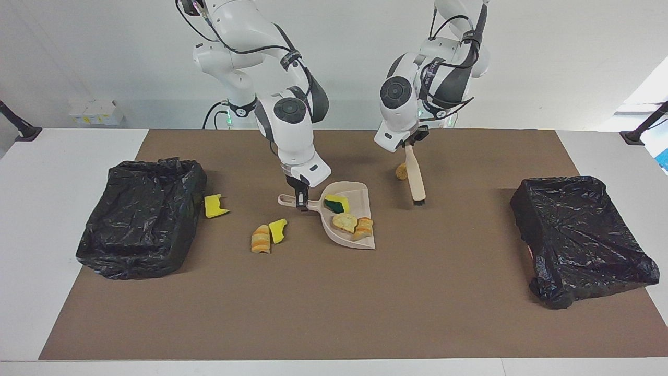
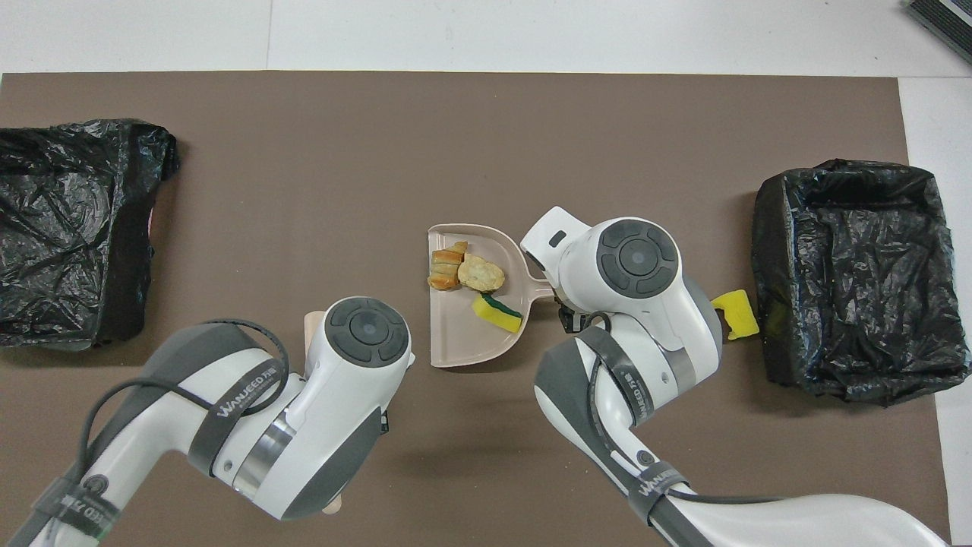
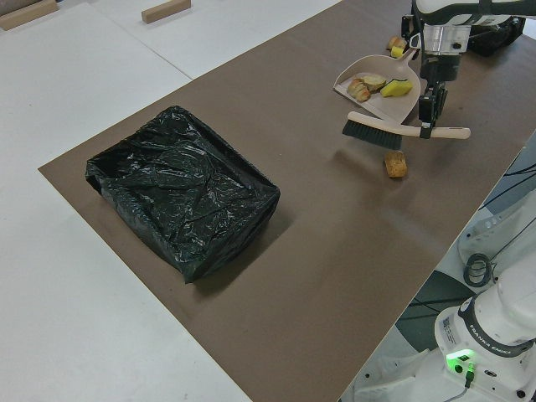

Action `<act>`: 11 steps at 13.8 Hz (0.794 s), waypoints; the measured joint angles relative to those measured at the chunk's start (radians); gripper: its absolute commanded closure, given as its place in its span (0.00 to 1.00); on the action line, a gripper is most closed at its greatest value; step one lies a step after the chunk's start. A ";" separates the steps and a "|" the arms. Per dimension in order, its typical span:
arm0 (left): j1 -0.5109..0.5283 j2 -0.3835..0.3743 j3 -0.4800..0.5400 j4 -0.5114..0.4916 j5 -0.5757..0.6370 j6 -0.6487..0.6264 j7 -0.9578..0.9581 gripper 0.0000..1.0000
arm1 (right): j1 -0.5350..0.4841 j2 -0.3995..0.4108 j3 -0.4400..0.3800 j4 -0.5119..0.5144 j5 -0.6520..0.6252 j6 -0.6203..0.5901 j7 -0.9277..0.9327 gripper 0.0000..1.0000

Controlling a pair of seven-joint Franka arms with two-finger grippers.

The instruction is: Sweep and dump trash in bin

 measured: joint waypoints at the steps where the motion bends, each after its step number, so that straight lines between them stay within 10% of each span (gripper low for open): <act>1: -0.009 -0.016 0.000 -0.021 0.000 -0.003 -0.091 1.00 | 0.000 0.000 0.000 0.000 0.000 0.000 0.000 1.00; 11: -0.016 -0.110 0.005 -0.206 -0.257 0.130 -0.461 1.00 | 0.000 0.000 0.000 0.000 0.000 0.000 0.000 1.00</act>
